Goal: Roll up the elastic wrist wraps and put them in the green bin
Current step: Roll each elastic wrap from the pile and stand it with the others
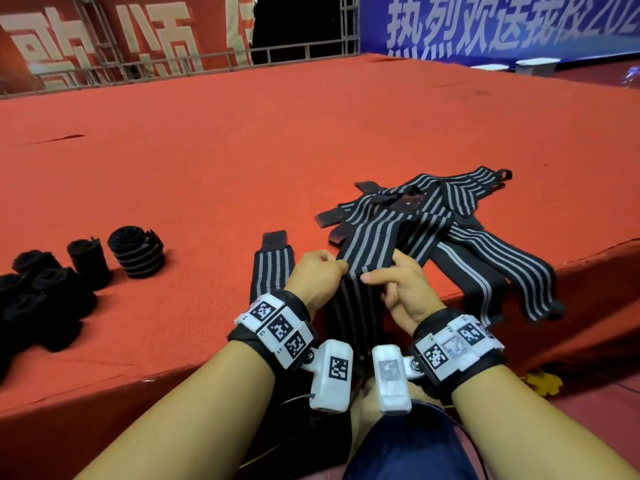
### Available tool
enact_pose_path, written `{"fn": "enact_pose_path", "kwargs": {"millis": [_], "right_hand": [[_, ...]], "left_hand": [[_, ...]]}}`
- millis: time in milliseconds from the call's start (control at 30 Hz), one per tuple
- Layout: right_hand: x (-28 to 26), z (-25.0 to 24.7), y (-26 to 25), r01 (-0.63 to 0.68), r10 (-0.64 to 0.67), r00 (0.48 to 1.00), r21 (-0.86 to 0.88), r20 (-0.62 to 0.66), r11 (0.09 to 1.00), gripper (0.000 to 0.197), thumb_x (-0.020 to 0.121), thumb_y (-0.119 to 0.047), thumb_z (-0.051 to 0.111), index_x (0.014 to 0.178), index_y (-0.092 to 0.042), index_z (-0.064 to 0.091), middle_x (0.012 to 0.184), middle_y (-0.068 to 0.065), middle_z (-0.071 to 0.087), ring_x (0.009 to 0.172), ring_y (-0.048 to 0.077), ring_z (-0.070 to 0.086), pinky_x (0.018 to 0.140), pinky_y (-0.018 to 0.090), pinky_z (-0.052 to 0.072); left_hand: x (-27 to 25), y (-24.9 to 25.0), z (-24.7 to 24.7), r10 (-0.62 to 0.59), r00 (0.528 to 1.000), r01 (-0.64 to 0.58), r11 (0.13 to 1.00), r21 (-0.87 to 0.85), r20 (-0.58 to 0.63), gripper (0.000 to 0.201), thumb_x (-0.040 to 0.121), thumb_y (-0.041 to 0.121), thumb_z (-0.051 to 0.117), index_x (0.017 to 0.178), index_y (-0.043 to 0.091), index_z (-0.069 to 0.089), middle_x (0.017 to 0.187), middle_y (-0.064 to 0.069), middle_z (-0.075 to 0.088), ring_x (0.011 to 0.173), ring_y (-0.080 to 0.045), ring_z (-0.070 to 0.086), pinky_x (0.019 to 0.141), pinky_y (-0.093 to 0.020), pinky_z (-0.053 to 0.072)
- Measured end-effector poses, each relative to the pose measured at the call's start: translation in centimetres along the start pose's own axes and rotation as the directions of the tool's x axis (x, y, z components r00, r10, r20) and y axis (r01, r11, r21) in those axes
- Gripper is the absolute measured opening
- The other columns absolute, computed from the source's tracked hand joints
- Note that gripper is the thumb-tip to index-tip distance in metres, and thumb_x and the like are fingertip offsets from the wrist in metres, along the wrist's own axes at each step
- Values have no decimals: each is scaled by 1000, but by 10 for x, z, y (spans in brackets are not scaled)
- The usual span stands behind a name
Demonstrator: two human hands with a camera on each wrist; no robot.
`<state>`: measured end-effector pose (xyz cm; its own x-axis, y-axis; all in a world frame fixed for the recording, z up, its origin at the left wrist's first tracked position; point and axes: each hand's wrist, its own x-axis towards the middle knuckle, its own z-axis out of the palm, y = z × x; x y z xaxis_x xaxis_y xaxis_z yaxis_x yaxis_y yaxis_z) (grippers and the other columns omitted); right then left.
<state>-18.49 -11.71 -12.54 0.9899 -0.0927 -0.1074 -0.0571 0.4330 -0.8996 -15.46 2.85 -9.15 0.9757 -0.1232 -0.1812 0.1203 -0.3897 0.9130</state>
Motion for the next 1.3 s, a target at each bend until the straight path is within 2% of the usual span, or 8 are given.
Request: {"fn": "enact_pose_path", "kwargs": {"millis": [200,300,433,600,800,967,1100,1300], "right_hand": [[12,0,-4,107,-100,955,8,-278,994,23,92,-6,68,115,-1,67,108,15,74,100,29,72,89,45,58],[3,6,-1,148,-172,978,-186,-119,971,16,92,5,63,102,-3,71,96,11,76,85,20,74,75,33,58],[-5,13,4,185,-152,981,-355,120,916,26,82,14,68,102,-3,73,96,10,78,90,22,75,80,32,60],[-5,14,3,121,23,949,-428,315,895,46,74,-10,80,118,-2,69,111,13,75,105,28,72,94,38,57],[7,18,-10,188,-204,978,-248,-41,950,30,99,-23,63,90,5,70,79,14,71,68,22,65,65,29,50],[8,22,-20,364,-386,922,-378,19,851,45,97,-11,65,54,-17,54,58,4,44,60,16,41,58,26,38],[5,30,-23,385,-394,917,-396,62,834,46,93,-26,70,63,0,46,62,19,34,66,22,35,65,36,32],[-3,40,-23,400,-384,915,-389,120,830,55,88,-44,71,78,9,60,76,40,50,72,25,49,67,43,41]], "left_hand": [[-15,-4,4,-51,958,-12,976,216,283,35,72,22,61,104,9,69,98,-11,75,93,-29,72,89,-44,59],[-14,-2,4,38,980,-52,996,69,193,26,85,11,61,111,12,61,93,-2,69,81,-17,66,72,-32,55],[-8,8,-5,72,997,-80,950,-302,-36,29,94,10,54,72,21,68,67,8,62,67,-14,58,60,-25,43],[0,-1,-19,146,977,-186,937,-297,-152,17,99,23,62,94,6,66,85,-3,73,81,-17,70,67,-27,55],[-18,-9,-20,235,972,-222,946,-236,28,21,91,-11,51,97,7,61,74,-3,70,66,-15,65,64,-28,53],[-28,-6,-14,313,948,-294,930,-222,55,15,80,18,60,94,15,66,83,-13,66,75,-24,59,73,-40,51],[-31,-7,-20,380,925,-376,898,-227,-26,16,83,17,63,97,17,71,95,-20,73,89,-42,67,86,-54,54],[-27,-10,-28,383,914,-404,888,-218,-134,18,93,3,62,98,19,70,94,0,75,88,-15,69,84,-37,57]]}}
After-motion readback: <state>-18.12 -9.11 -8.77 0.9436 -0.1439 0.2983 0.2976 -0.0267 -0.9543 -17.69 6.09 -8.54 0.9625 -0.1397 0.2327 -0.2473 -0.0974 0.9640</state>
